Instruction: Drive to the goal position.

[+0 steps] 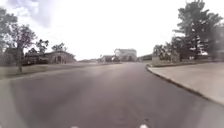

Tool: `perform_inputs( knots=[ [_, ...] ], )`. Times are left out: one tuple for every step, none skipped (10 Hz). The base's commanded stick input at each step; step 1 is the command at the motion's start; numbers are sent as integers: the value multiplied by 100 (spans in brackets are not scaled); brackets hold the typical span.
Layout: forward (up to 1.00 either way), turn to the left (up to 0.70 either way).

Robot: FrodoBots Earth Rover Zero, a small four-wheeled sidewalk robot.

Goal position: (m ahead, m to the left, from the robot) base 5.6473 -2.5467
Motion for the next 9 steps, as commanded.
perform_inputs(
  knots=[
    [100,0],
    [100,0],
    [100,0],
    [100,0],
    [100,0],
    [100,0],
    [100,0],
    [100,0],
    [100,0]
  ],
)
